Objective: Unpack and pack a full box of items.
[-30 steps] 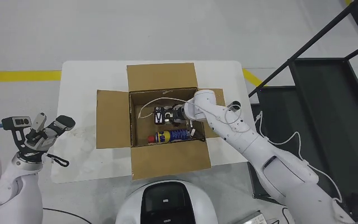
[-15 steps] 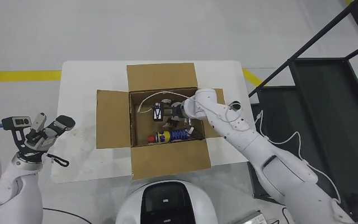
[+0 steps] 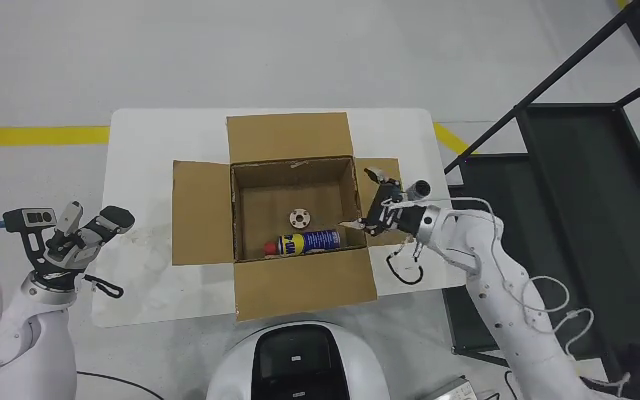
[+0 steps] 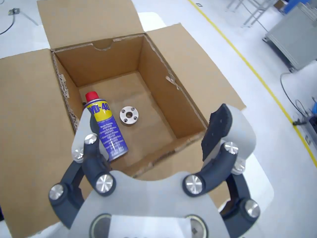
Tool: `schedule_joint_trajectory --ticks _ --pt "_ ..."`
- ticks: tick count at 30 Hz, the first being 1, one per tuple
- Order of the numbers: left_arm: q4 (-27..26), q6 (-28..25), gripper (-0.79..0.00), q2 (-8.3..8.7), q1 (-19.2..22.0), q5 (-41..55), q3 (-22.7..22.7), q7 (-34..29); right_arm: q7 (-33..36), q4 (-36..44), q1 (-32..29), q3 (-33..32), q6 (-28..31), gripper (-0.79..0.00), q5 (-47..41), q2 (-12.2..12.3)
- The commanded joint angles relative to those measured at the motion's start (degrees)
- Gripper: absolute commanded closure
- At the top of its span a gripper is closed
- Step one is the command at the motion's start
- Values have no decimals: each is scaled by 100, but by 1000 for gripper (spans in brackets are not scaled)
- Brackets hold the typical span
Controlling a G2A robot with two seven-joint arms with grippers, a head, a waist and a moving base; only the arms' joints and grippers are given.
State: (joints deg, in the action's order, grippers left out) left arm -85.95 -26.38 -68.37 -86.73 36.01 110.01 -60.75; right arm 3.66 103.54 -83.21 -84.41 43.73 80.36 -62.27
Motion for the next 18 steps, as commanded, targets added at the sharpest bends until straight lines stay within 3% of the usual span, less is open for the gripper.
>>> schedule_joint_trajectory --ticks 1,6,18 --pt "0 0 -785 0 0 0 0 0 -198 -23 -455 -437 -137 -785 -90 32" --pt "0 0 -785 0 0 0 0 0 -550 -336 -879 -886 -338 -785 -309 65" --pt "0 0 -785 0 0 0 0 0 -678 -443 -878 -905 -329 -785 -357 68"
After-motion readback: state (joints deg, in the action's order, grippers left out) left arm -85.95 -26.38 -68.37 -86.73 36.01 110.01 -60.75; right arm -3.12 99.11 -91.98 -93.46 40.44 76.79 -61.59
